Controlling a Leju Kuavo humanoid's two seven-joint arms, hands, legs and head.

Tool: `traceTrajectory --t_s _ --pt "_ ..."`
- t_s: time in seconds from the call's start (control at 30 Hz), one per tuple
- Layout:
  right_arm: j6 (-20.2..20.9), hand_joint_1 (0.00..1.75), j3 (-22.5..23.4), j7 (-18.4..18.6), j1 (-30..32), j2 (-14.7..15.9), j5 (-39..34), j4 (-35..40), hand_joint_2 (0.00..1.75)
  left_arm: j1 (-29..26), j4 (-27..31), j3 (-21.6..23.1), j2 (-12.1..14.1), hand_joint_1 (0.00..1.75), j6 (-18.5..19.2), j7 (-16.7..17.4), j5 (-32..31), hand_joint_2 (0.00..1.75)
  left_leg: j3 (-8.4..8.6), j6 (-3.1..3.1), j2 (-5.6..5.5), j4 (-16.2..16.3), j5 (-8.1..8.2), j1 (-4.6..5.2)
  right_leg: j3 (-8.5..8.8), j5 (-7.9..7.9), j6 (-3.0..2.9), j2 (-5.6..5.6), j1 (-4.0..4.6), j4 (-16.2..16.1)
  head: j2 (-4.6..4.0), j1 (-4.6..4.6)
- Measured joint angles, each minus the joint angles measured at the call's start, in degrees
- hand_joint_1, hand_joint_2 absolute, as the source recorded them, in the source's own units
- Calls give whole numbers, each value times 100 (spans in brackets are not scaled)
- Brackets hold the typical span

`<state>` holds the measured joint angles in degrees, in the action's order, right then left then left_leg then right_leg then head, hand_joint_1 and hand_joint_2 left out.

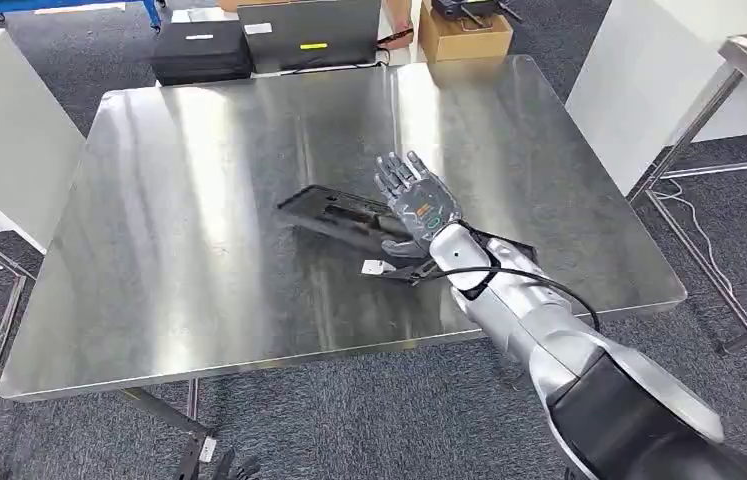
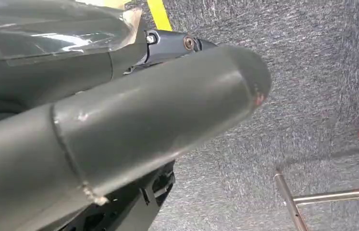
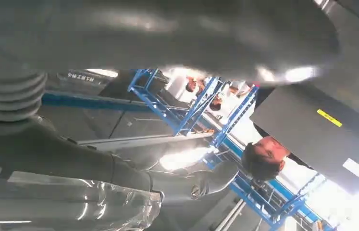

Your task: Take the parts from the cabinet and place them on the table.

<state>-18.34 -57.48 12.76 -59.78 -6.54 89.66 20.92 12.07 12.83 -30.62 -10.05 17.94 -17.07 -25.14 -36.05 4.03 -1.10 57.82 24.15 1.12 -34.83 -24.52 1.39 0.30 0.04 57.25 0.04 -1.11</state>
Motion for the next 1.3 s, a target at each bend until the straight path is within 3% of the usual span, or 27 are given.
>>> traceTrajectory --t_s 0.23,1.3 --pt "-87 0 142 -63 22 24 -68 -31 0 -29 -2 -44 22 0 52 -4 39 0 1 -34 4 -5 -4 -8 -1 -4 -5 -1 3 5 0 2" --pt "-90 0 254 -101 58 26 -68 -31 0 -40 -2 -103 50 0 66 -7 48 0 1 -32 2 -2 -4 34 3 -3 -4 -1 -31 3 0 2"
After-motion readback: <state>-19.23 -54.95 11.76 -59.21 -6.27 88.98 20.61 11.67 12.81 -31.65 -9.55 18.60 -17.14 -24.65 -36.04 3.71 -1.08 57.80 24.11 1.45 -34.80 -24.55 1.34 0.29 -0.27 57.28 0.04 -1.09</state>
